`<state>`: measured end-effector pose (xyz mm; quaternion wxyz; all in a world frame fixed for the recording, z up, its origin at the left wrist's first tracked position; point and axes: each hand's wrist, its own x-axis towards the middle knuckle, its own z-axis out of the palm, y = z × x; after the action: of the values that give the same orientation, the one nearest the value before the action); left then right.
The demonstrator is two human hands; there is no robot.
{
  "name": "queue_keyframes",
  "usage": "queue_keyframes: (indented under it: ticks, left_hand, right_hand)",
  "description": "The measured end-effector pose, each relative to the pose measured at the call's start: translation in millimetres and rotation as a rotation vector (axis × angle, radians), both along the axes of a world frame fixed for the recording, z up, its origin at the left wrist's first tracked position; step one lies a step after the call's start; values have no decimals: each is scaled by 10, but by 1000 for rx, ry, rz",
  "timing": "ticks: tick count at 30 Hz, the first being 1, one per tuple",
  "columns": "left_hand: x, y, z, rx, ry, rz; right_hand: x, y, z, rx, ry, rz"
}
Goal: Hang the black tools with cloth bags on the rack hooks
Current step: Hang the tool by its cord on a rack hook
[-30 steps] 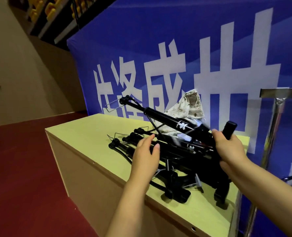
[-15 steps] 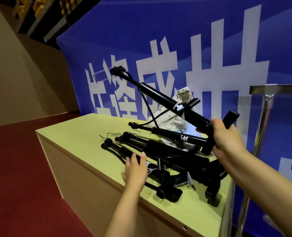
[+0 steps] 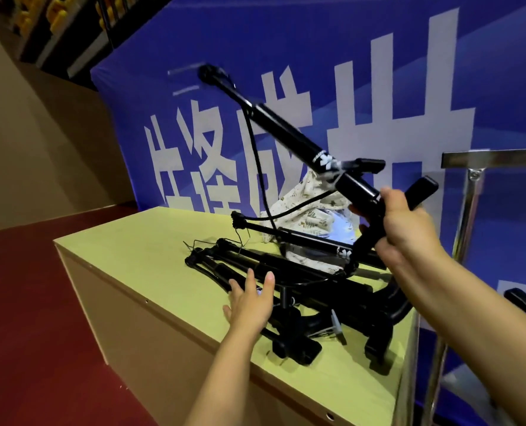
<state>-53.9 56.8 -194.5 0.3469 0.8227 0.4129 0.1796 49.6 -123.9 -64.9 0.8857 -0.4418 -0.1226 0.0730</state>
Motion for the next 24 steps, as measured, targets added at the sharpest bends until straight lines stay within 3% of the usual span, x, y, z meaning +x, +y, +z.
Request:
queue_keyframes:
  ticks: [5, 13, 21, 24]
  left_hand:
    - [6, 12, -34, 30, 3, -5]
    - [50, -10, -80, 118, 90, 41]
    - [19, -45, -62, 120, -25, 89]
    - [2, -40, -87, 144, 9, 54]
  right_hand:
    - [0, 23, 262, 124, 0, 39]
    - [-52, -12, 262, 100, -27, 96]
    - [-99, -5, 520, 212, 133, 493]
    - [-143, -22, 523, 261, 143, 583]
